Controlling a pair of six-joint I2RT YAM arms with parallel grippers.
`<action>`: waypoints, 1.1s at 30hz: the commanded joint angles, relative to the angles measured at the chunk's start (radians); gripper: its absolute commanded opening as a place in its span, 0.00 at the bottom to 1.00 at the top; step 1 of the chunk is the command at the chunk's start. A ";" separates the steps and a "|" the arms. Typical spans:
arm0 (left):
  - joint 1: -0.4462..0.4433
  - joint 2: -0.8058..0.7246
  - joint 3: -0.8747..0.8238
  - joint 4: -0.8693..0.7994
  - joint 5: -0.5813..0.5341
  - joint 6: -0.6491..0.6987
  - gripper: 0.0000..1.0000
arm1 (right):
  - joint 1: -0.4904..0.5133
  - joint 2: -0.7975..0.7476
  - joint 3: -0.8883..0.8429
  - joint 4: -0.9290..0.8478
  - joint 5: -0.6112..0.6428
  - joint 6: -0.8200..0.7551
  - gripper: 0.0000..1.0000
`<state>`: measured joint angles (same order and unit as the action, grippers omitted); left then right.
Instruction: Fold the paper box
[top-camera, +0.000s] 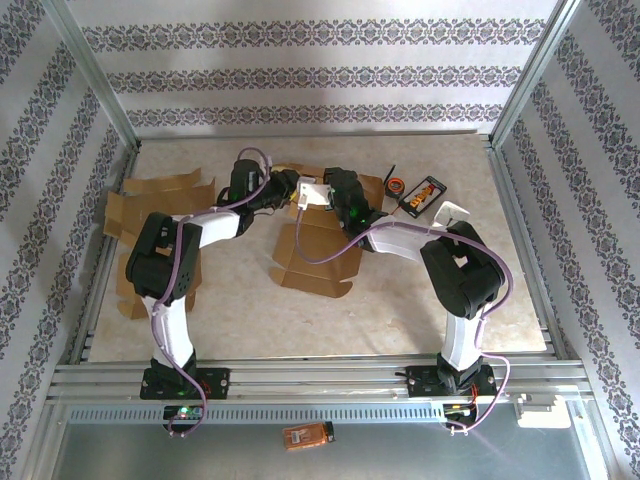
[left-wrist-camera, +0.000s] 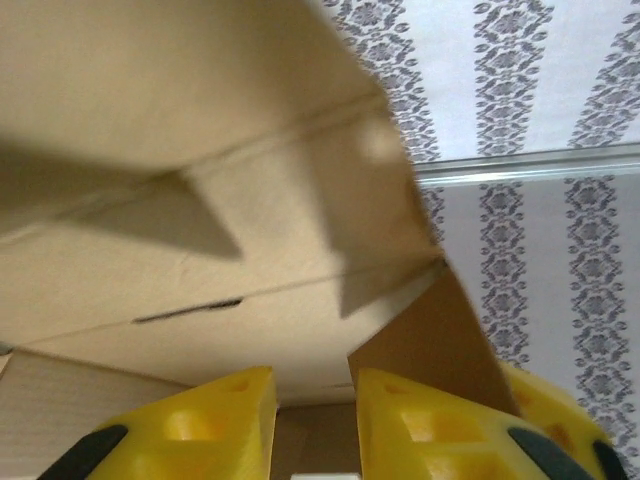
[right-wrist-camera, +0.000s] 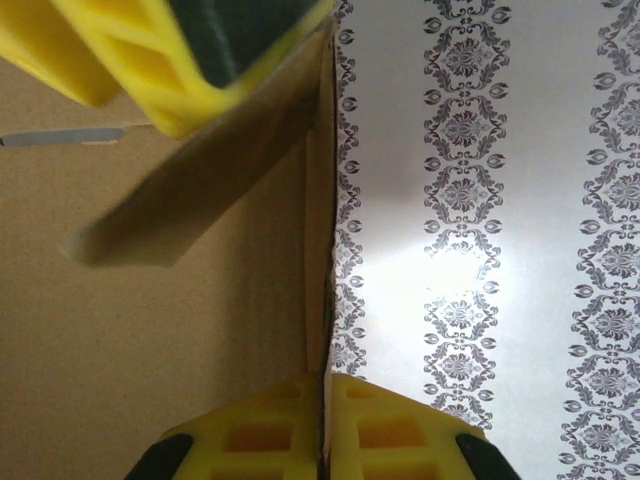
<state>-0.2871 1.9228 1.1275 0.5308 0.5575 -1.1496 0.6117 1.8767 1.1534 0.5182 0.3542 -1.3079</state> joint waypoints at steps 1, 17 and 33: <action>-0.010 -0.156 -0.062 -0.121 -0.111 0.276 0.31 | 0.010 -0.007 -0.015 0.023 -0.026 0.021 0.09; -0.016 -0.162 -0.163 -0.376 -0.253 0.688 0.32 | 0.000 -0.008 -0.031 0.026 -0.027 -0.001 0.11; -0.070 0.008 -0.042 -0.201 -0.094 0.712 0.27 | 0.010 -0.008 -0.035 0.018 -0.016 0.016 0.12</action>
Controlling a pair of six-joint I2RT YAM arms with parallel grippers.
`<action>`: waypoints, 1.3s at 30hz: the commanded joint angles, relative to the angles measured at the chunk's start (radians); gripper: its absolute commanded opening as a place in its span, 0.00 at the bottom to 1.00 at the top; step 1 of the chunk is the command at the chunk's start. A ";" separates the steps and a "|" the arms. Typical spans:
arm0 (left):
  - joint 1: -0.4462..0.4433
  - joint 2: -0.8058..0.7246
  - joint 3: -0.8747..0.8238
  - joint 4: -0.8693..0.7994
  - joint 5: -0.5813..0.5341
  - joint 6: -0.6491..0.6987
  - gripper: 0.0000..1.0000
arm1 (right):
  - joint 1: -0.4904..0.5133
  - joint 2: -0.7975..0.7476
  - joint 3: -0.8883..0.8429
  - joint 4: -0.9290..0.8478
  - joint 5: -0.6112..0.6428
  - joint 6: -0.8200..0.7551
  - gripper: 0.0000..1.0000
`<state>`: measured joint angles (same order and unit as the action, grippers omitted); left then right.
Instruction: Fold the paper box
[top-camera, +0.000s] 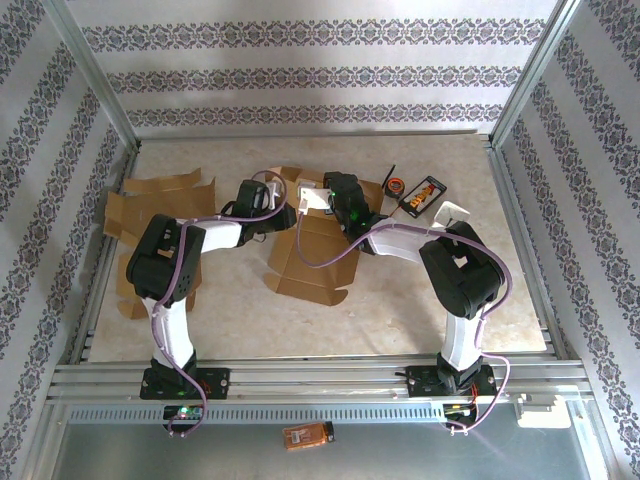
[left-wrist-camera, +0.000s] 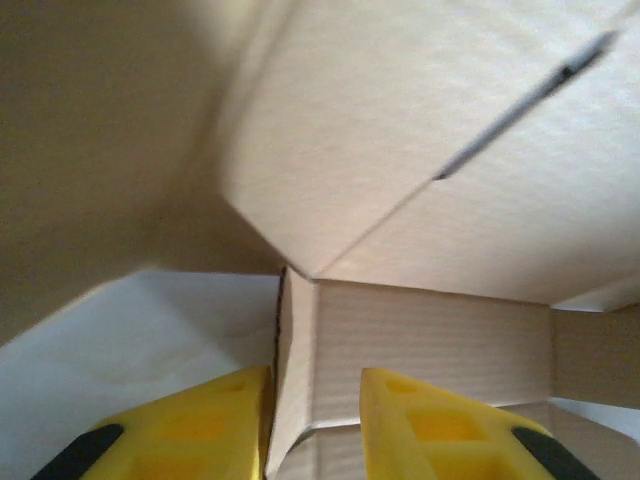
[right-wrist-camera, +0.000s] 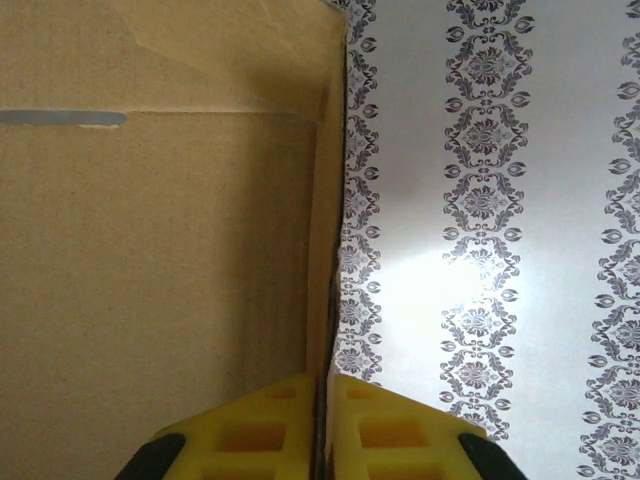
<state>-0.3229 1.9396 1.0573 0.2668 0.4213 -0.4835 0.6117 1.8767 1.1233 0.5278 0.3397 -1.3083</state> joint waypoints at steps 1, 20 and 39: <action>-0.046 -0.005 0.034 0.064 0.045 0.055 0.27 | 0.011 -0.007 -0.005 0.008 0.000 0.019 0.12; -0.012 -0.218 -0.071 -0.030 -0.142 0.182 0.45 | 0.007 -0.010 -0.020 0.029 0.010 0.015 0.12; 0.201 -0.048 0.247 -0.373 0.262 0.513 0.69 | 0.012 -0.029 -0.038 0.015 -0.017 0.004 0.11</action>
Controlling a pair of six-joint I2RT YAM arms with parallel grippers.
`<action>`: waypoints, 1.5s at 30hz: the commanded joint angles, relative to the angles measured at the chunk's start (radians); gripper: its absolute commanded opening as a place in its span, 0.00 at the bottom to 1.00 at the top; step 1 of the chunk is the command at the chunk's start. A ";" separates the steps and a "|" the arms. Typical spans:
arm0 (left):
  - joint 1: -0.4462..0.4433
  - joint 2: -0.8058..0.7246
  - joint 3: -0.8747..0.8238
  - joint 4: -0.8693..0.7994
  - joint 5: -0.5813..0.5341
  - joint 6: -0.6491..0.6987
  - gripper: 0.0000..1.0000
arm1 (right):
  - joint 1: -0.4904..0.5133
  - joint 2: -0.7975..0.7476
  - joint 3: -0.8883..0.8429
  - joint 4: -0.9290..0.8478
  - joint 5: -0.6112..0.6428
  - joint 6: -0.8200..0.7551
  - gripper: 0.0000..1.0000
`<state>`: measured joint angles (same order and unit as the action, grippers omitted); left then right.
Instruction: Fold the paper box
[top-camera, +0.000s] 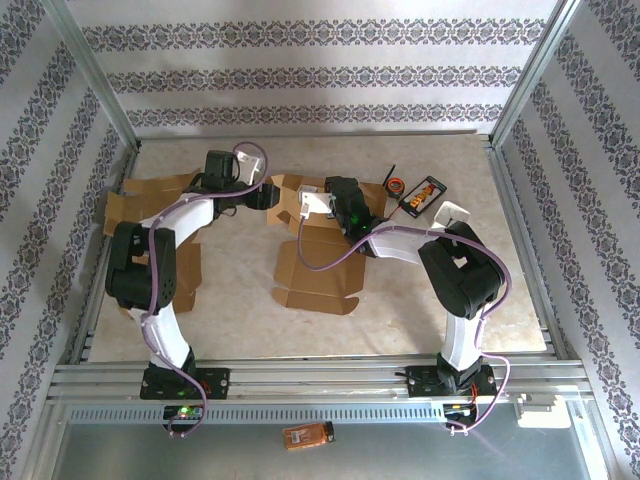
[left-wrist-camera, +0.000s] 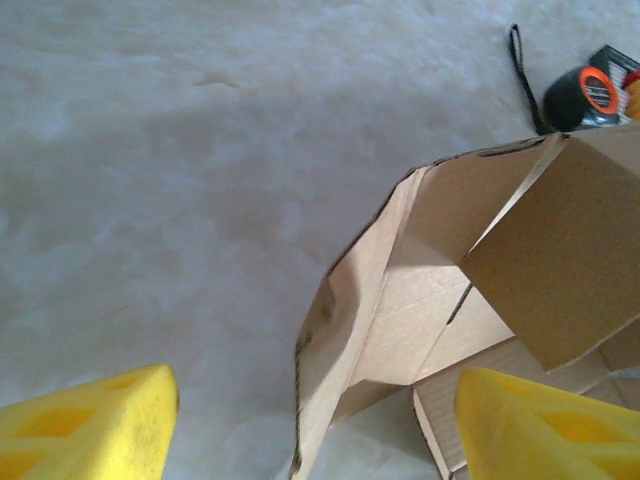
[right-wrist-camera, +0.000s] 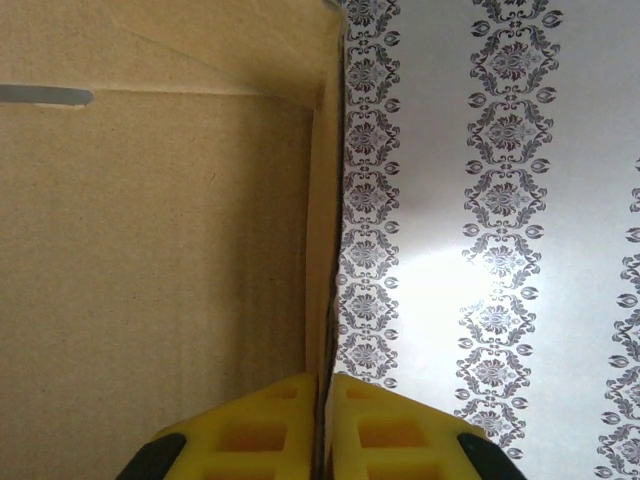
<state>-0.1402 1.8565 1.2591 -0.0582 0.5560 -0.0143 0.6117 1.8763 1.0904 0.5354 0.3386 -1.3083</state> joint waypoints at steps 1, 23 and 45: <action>0.018 0.057 0.061 -0.052 0.152 0.045 0.64 | 0.013 -0.029 -0.006 0.006 -0.018 0.005 0.11; 0.007 0.053 0.009 0.147 0.202 0.339 0.00 | 0.046 -0.322 0.128 -0.701 -0.400 0.466 0.50; -0.047 -0.017 -0.135 0.393 0.213 0.450 0.00 | -0.332 -0.005 0.613 -1.155 -1.089 1.402 0.71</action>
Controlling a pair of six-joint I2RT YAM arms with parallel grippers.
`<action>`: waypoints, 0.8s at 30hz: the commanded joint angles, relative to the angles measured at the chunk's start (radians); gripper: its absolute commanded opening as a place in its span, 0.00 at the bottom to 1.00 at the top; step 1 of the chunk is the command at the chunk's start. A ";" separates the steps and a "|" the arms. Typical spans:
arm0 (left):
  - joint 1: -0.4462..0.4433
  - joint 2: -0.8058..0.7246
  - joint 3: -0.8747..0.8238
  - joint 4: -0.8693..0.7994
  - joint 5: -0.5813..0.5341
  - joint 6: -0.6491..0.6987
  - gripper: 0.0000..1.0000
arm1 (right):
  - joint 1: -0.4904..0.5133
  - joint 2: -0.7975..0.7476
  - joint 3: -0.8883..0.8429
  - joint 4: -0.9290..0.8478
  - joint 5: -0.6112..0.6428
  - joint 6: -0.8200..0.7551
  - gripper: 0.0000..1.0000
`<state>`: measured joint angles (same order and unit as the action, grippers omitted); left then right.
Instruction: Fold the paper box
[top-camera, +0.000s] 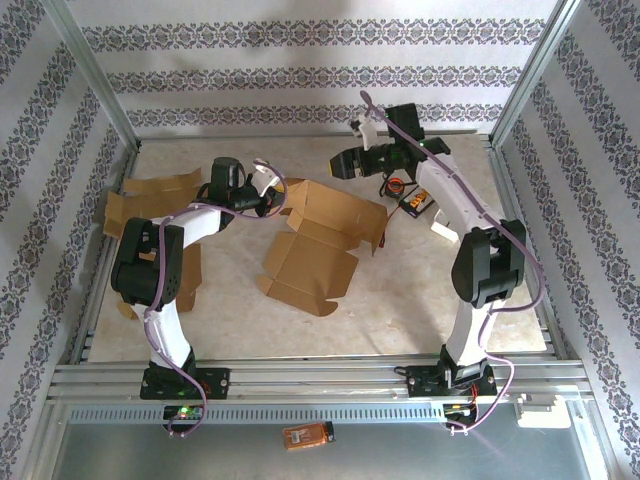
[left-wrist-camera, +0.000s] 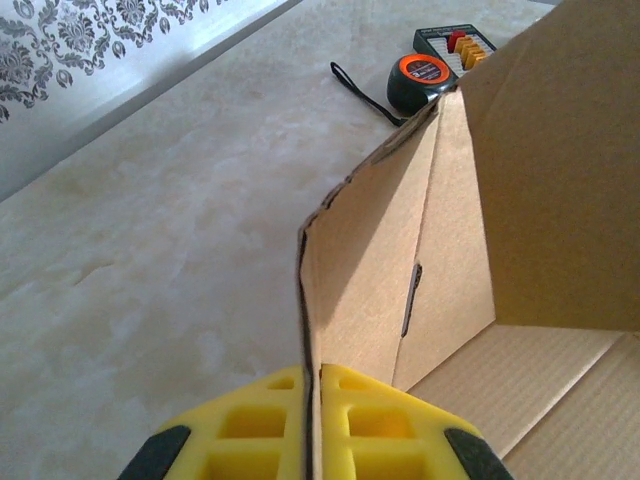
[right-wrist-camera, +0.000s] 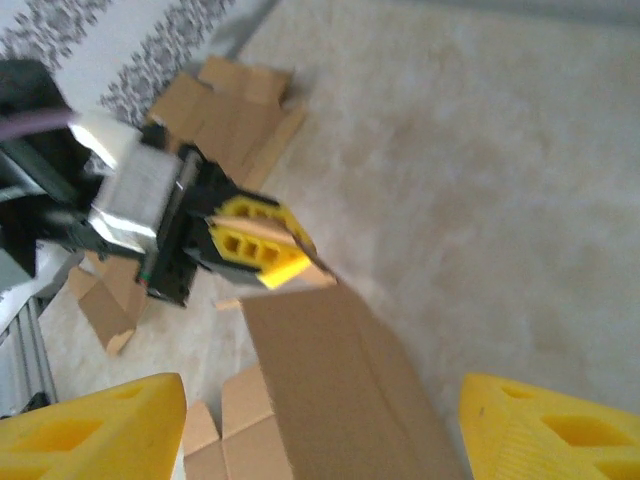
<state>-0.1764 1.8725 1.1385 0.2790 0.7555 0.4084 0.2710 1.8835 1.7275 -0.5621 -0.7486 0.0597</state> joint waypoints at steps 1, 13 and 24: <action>-0.013 -0.034 -0.016 0.056 0.018 0.027 0.00 | 0.009 -0.015 -0.040 -0.056 0.015 0.033 0.71; -0.032 -0.034 -0.014 0.051 0.017 0.037 0.00 | 0.012 -0.017 -0.161 0.011 0.011 0.049 0.56; -0.049 -0.024 -0.013 0.054 0.004 0.032 0.00 | 0.037 0.005 -0.178 0.018 -0.003 0.039 0.55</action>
<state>-0.1974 1.8725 1.1233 0.2852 0.7322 0.4126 0.2859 1.8839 1.5703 -0.5262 -0.7235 0.0998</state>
